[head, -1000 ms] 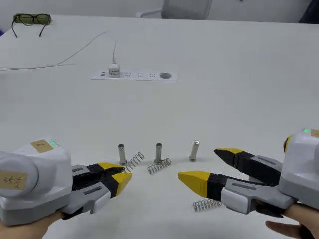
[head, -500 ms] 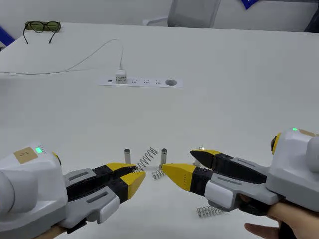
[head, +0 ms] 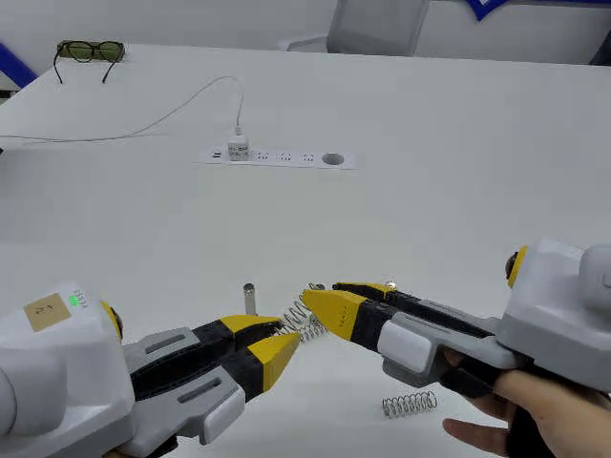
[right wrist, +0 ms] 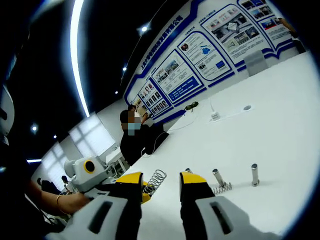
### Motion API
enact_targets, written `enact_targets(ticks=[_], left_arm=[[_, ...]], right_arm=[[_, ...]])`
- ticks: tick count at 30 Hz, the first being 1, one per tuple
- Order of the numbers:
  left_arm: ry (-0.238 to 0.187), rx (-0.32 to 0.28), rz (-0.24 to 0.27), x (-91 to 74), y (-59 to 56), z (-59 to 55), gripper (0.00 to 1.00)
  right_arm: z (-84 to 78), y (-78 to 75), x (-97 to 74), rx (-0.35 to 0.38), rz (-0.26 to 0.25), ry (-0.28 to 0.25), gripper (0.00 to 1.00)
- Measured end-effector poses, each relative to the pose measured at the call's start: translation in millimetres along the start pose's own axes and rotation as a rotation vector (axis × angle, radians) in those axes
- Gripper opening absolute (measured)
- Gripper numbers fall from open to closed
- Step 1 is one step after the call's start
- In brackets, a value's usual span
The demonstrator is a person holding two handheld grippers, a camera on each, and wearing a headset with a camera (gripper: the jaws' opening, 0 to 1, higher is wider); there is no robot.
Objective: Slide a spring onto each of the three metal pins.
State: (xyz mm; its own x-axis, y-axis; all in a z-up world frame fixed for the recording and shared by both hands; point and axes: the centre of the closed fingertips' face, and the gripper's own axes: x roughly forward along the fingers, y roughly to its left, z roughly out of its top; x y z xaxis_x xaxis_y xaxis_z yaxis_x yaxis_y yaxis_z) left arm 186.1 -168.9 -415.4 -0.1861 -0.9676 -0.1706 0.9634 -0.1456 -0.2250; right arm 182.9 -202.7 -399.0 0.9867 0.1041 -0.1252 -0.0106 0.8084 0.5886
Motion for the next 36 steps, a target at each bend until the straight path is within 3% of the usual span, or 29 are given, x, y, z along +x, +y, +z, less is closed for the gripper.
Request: enact_targets(ticks=[8,11,17,22,25,36], left_arm=[[-0.031,0.012,-0.045,0.7,-10.5,8.6,0.10],[-0.032,0.021,-0.061,1.4,-14.7,10.2,0.10],[-0.036,0.026,-0.070,1.5,-16.2,14.1,0.10],[-0.032,0.030,-0.065,1.8,-17.2,15.7,0.11],[-0.023,0.031,-0.064,2.1,-17.5,15.7,0.11],[0.065,0.096,-0.021,-1.5,-10.2,2.0,0.17]], right_arm=[[0.5,7.3,0.7,0.088,0.042,-0.018,0.20],[0.1,12.8,1.1,0.132,0.079,-0.021,0.15],[4.2,17.0,0.1,0.193,0.109,-0.048,0.12],[6.2,20.5,0.0,0.192,0.121,-0.057,0.12],[6.4,22.1,0.1,0.155,0.122,-0.055,0.11],[11.8,13.1,-1.1,0.098,0.079,-0.068,0.11]])
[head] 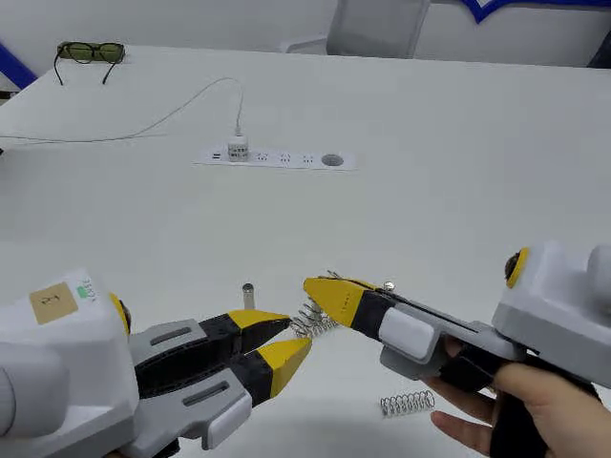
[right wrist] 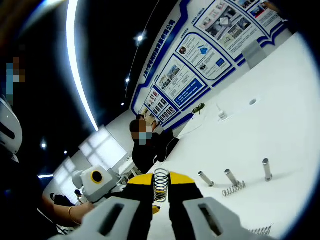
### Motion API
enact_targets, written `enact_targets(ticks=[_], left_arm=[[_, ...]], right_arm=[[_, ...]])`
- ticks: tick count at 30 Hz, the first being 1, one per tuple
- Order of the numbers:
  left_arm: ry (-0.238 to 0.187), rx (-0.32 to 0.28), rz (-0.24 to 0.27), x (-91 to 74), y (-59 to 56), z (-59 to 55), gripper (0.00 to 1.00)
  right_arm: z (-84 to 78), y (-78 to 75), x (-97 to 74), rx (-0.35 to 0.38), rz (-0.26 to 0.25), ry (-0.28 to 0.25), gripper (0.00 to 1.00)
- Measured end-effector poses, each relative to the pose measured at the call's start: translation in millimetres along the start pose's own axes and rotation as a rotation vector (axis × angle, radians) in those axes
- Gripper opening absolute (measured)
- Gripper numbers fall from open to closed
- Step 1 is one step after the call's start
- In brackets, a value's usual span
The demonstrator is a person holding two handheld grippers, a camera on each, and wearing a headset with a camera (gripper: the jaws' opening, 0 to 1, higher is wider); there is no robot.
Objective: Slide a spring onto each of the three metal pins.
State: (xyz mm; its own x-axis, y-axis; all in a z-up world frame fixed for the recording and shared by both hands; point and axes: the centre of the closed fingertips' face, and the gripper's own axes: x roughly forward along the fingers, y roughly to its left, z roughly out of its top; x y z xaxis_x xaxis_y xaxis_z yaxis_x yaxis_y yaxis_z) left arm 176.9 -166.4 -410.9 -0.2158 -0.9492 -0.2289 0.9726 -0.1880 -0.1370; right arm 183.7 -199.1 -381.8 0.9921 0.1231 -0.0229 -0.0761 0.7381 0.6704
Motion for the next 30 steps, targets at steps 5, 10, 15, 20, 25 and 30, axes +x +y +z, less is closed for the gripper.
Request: enact_targets(ticks=[5,10,15,20,25,30], left_arm=[[0.060,0.036,0.034,-3.4,6.4,-8.7,0.25],[0.099,0.057,0.065,-7.9,11.3,-16.1,0.33],[0.138,0.047,0.107,-11.3,18.5,-25.6,0.44],[0.143,0.044,0.142,-14.0,25.0,-29.4,0.52],[0.156,0.042,0.170,-16.4,29.8,-35.3,0.59],[0.161,0.028,0.187,-17.4,32.7,-40.2,0.69]], right_arm=[[5.9,-3.5,0.8,-0.038,-0.028,-0.001,0.11],[9.9,-5.5,4.8,-0.140,-0.056,0.026,0.11],[11.4,-6.4,13.1,-0.221,-0.067,0.055,0.11],[9.2,-10.8,22.8,-0.252,-0.077,0.087,0.11],[7.4,-16.3,33.4,-0.288,-0.085,0.109,0.11],[5.9,-20.3,43.6,-0.311,-0.089,0.121,0.11]])
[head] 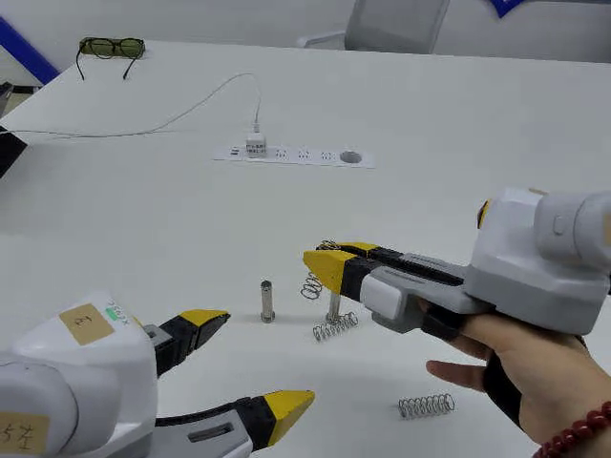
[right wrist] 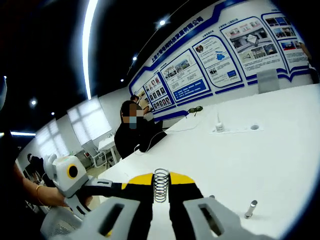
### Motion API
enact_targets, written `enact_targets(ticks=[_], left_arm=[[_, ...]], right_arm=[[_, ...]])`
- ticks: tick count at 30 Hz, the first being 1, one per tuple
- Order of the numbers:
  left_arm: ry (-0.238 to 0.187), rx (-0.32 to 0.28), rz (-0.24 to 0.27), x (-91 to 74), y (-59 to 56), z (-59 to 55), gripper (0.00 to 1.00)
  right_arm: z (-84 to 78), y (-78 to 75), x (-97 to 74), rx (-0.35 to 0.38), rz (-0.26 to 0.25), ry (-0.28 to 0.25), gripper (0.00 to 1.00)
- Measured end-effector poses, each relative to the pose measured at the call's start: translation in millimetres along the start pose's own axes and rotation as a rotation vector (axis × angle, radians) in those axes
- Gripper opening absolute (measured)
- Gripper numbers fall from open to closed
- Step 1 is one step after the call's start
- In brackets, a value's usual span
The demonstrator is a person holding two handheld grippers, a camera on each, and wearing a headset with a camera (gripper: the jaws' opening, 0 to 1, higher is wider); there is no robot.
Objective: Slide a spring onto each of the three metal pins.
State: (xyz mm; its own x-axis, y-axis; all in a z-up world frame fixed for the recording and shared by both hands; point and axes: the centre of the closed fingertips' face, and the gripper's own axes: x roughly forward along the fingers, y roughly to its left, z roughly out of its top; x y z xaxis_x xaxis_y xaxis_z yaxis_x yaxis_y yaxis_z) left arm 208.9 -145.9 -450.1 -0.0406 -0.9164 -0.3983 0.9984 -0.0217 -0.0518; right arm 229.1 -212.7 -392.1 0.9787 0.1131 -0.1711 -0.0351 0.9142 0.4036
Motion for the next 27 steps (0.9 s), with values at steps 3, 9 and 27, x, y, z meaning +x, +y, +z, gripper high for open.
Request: enact_targets(ticks=[3,9,27], left_arm=[[0.008,-0.001,0.010,0.3,1.6,-2.8,0.73],[0.013,-0.011,0.028,1.5,5.8,-5.5,0.79],[0.031,-0.025,0.058,2.0,10.8,-13.2,0.95]], right_arm=[[-1.9,-1.4,6.5,-0.014,-0.002,0.009,0.11],[-5.2,-2.4,17.6,-0.052,-0.002,0.017,0.11],[-13.2,-14.1,47.6,-0.167,0.006,0.044,0.12]])
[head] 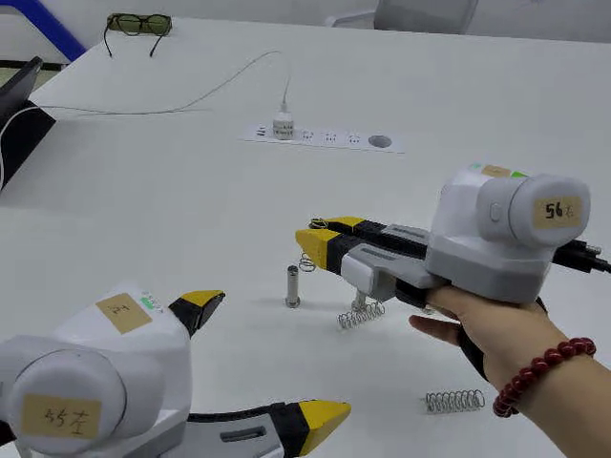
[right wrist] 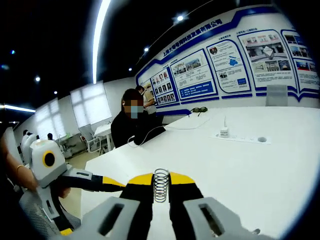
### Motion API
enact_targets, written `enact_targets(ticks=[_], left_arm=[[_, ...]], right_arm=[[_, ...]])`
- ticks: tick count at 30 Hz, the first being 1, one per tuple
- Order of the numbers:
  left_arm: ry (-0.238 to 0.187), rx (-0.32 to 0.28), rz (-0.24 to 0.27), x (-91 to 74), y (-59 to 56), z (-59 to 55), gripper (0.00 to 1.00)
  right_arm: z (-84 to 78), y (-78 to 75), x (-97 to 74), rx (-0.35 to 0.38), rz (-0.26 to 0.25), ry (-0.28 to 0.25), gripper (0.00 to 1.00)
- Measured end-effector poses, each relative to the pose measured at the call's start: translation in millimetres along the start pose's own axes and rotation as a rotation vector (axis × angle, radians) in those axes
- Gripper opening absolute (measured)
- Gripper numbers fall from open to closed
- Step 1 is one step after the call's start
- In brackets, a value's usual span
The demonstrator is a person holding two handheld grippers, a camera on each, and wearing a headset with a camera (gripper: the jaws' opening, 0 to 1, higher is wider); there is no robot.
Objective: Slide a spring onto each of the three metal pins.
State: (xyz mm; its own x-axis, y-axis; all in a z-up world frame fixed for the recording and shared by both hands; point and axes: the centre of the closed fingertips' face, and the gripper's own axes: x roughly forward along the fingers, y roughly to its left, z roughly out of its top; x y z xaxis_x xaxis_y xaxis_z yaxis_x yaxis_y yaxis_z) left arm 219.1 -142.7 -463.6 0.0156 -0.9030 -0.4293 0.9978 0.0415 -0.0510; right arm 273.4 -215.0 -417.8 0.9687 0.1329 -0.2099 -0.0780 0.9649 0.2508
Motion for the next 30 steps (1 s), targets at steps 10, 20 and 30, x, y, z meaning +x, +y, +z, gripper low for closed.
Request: enact_targets(ticks=[10,20,30], left_arm=[[-0.022,-0.016,0.010,0.4,2.1,2.1,1.00],[-0.027,-0.008,0.013,0.9,2.6,3.4,1.00],[-0.025,-0.009,0.009,1.9,2.3,3.4,1.00]], right_arm=[[-6.8,-5.9,15.8,-0.043,-0.016,0.017,0.12],[-16.3,-10.1,24.8,-0.067,-0.029,0.044,0.12],[-23.0,-12.4,28.6,-0.092,-0.050,0.057,0.12]])
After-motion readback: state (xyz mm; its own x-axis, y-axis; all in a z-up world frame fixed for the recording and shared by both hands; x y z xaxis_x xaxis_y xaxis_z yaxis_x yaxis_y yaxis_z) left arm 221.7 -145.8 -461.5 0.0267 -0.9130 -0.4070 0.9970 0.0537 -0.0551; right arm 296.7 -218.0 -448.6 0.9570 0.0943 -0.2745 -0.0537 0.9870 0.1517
